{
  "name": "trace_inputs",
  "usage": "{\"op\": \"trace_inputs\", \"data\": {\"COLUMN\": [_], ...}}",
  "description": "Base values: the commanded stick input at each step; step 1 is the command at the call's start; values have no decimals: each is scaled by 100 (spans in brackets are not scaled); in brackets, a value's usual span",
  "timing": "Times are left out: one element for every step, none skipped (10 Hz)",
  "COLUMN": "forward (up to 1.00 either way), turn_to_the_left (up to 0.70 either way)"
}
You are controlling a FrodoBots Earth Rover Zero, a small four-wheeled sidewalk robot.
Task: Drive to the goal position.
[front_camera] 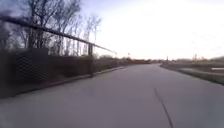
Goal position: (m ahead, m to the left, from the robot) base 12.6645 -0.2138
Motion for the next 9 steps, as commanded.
{"op": "trace_inputs", "data": {"forward": [100,100,100,100,100,100,100,100,100], "turn_to_the_left": [-37,-37,-37,-38,-38,-39,-39,-37,-27]}}
